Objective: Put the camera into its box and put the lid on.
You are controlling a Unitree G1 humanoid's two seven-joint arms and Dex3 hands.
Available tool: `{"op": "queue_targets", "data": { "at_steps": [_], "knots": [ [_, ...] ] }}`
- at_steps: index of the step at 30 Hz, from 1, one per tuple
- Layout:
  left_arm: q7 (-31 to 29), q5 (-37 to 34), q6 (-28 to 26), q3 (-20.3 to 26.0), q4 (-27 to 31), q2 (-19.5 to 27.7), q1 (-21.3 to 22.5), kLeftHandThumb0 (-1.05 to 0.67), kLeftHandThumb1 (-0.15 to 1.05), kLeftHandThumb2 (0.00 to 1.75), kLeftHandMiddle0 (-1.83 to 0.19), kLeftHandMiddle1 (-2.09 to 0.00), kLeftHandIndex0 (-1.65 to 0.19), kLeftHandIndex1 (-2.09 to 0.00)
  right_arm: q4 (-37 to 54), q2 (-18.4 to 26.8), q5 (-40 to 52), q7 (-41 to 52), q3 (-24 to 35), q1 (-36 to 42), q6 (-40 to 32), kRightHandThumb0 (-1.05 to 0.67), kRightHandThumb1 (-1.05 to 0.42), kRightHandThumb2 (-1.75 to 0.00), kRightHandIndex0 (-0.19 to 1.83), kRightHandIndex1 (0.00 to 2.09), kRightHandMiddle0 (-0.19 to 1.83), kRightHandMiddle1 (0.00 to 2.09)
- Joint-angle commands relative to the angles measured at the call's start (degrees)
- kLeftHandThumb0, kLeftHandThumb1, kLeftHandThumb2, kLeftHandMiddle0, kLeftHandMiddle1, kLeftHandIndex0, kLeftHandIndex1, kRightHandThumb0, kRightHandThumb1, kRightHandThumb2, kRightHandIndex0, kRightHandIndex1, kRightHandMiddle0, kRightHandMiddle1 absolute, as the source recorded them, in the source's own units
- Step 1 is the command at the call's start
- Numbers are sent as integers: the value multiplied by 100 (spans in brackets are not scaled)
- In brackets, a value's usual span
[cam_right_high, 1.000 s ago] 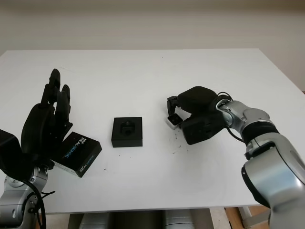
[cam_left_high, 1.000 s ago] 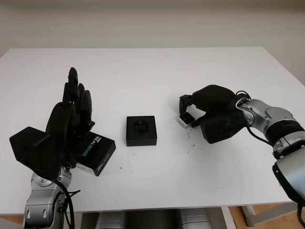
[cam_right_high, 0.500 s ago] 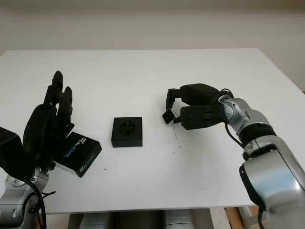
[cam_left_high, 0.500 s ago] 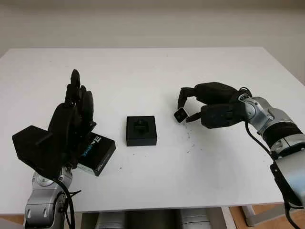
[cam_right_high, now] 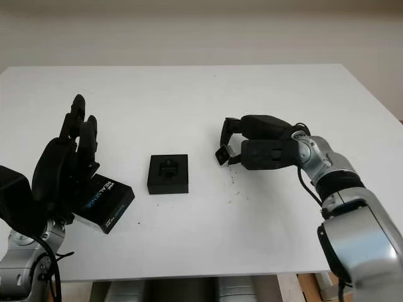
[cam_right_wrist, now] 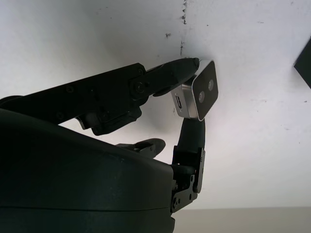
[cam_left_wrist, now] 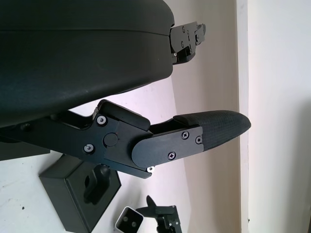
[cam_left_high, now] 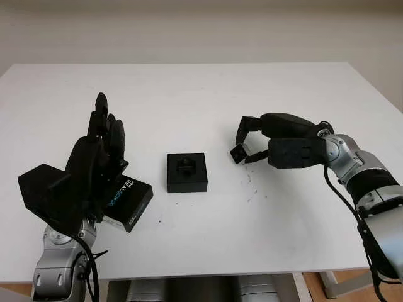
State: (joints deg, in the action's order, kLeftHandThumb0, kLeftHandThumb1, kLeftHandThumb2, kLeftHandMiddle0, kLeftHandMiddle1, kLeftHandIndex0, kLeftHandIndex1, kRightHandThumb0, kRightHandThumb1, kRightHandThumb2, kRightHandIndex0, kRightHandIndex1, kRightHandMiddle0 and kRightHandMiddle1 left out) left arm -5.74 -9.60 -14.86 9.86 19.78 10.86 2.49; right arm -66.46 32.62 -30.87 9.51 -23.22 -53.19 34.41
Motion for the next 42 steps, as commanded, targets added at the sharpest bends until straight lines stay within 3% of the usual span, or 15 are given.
{"op": "queue_targets", "data": {
  "at_steps": [1,9,18,28,42],
  "knots": [
    [-6,-6,1,-1,130,18,76,-77,105,67,19,0,19,0,71,42,-12,-147,56,114,74,-42,-105,-8,48,9,25,156],
    [-57,-30,18,31,114,31,65,-76,105,67,19,0,19,0,86,-135,460,-186,460,337,82,-37,-105,-9,49,7,23,161],
    [-111,-15,23,70,117,74,33,-77,105,67,19,0,19,0,186,-245,943,-92,884,526,34,-36,-105,-8,45,4,26,153],
    [-202,-76,-22,112,114,125,41,-77,105,67,19,0,19,0,432,-360,1398,-109,1318,739,27,-39,-105,-7,30,0,27,153],
    [-203,-44,19,88,38,123,82,-77,105,68,19,0,19,0,2326,-1408,2780,424,2042,1671,-1061,-52,-105,-7,20,3,39,160]
  ]
}}
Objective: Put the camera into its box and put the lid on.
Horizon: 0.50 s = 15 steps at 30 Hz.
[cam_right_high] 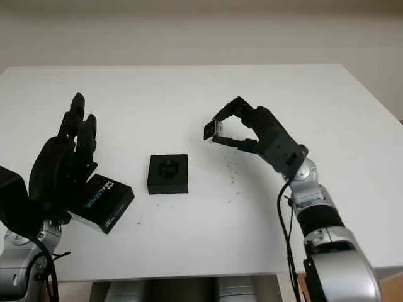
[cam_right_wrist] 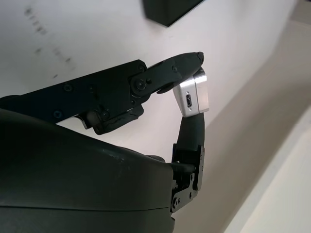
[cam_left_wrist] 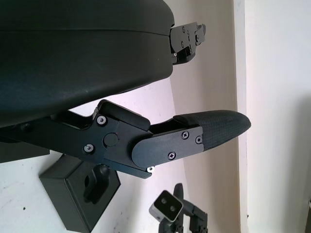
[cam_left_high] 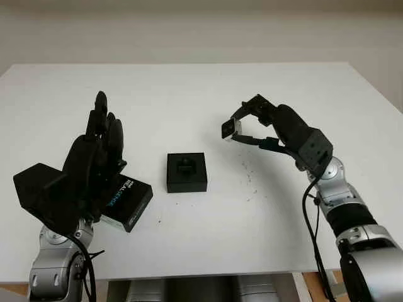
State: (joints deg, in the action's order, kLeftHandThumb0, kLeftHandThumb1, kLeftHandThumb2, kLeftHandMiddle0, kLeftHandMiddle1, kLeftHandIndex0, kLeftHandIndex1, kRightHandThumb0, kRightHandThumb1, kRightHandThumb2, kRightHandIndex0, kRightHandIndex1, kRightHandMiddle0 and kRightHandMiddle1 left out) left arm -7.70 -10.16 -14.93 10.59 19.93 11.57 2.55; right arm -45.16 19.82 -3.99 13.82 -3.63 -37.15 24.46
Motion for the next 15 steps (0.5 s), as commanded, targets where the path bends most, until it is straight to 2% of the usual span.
{"op": "queue_targets", "data": {
  "at_steps": [1,11,15],
  "knots": [
    [-7,18,24,11,26,56,72,-77,105,68,19,0,19,0,270,-222,161,9,103,117,-96,-52,-105,-7,20,4,39,161],
    [40,44,6,-7,81,29,16,-78,105,68,19,0,19,0,762,-989,461,26,132,584,-323,-47,-104,-6,20,5,37,163],
    [95,42,3,-5,82,-3,17,-77,105,67,19,0,19,0,793,-1157,455,-1,131,689,-346,-48,-104,-6,20,5,37,165]
  ]
}}
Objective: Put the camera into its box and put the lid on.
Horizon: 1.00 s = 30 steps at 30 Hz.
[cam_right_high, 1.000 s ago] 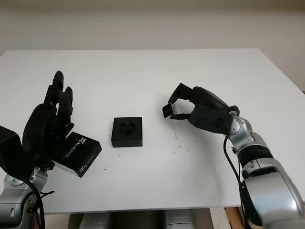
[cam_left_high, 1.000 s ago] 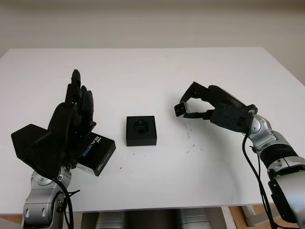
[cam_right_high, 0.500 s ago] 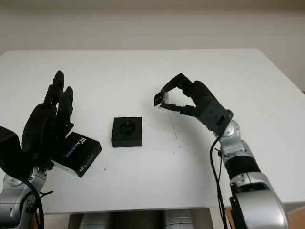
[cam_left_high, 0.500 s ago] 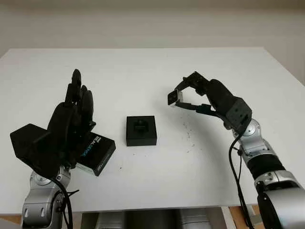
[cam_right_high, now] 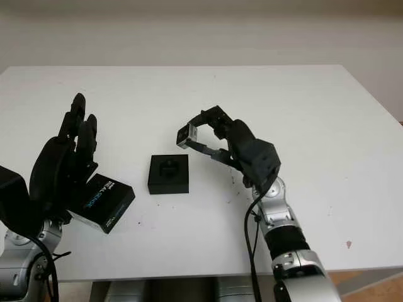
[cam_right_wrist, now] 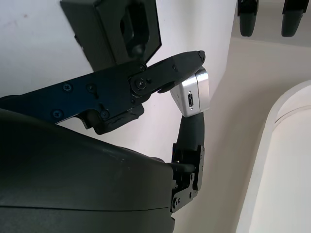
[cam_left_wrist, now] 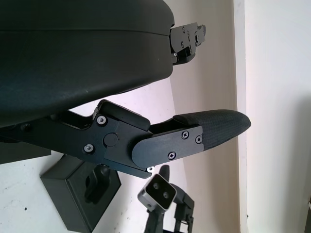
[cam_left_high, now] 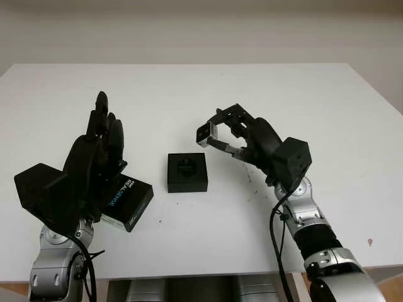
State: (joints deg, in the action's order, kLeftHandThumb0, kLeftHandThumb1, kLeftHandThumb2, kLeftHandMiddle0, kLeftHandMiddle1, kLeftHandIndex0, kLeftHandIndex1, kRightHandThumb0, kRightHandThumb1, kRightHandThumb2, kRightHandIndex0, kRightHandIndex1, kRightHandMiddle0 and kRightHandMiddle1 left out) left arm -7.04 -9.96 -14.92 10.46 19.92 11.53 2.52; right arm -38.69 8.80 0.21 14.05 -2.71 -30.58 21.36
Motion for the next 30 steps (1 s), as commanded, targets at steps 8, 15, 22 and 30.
{"op": "queue_targets", "data": {
  "at_steps": [8,15,22,30],
  "knots": [
    [28,32,-3,-2,73,15,24,-78,105,67,19,0,19,0,297,-354,13,-20,-57,278,-169,-48,-103,-5,20,5,36,163],
    [24,14,-25,2,89,5,12,-77,105,67,19,0,19,0,235,-563,5,-53,-104,349,-276,-46,-103,-5,19,5,37,162],
    [-1,26,-12,-10,78,20,8,-78,105,67,19,0,19,0,162,-772,203,35,-36,394,-449,-46,-104,-6,18,5,35,163],
    [7,33,-43,-11,87,3,13,-79,105,67,19,0,19,0,103,-889,115,-52,-78,413,-561,-47,-105,-6,17,5,35,163]
  ]
}}
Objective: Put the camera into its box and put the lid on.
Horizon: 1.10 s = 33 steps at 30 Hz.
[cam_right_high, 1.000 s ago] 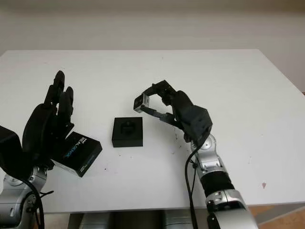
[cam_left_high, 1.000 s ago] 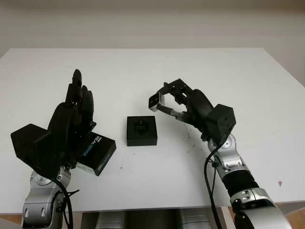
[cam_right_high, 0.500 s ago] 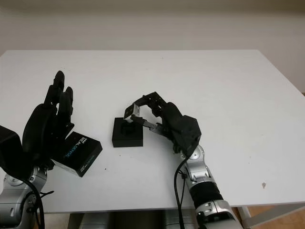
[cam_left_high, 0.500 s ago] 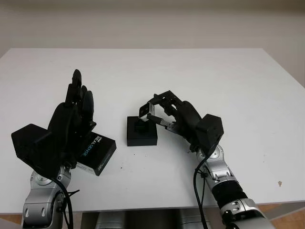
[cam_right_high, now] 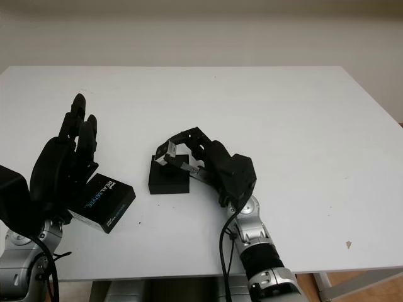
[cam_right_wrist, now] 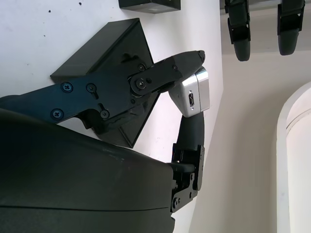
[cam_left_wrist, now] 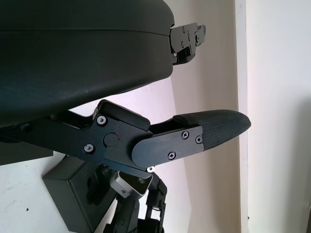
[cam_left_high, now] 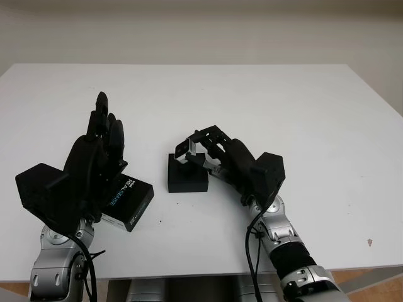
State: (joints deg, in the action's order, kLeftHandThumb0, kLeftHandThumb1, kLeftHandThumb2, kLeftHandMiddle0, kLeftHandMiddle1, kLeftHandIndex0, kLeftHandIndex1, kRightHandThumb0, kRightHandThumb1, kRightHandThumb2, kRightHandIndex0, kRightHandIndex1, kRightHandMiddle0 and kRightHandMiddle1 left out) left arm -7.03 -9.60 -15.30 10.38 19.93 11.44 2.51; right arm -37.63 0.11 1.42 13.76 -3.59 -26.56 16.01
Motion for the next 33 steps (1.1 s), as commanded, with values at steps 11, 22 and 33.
{"op": "queue_targets", "data": {
  "at_steps": [11,22,33],
  "knots": [
    [22,-41,-47,19,130,-3,-6,-78,105,66,19,0,19,0,-300,8,-54,-3,39,-70,21,-47,-104,-6,17,5,37,160],
    [21,-17,-9,9,133,8,-16,-78,105,67,19,0,19,0,-423,97,-327,-97,-37,-114,142,-49,-104,-5,18,6,37,160],
    [4,11,3,-14,131,16,-32,-78,105,68,19,0,19,0,-561,85,-426,-73,-92,-109,271,-48,-103,-5,17,5,35,161]
  ]
}}
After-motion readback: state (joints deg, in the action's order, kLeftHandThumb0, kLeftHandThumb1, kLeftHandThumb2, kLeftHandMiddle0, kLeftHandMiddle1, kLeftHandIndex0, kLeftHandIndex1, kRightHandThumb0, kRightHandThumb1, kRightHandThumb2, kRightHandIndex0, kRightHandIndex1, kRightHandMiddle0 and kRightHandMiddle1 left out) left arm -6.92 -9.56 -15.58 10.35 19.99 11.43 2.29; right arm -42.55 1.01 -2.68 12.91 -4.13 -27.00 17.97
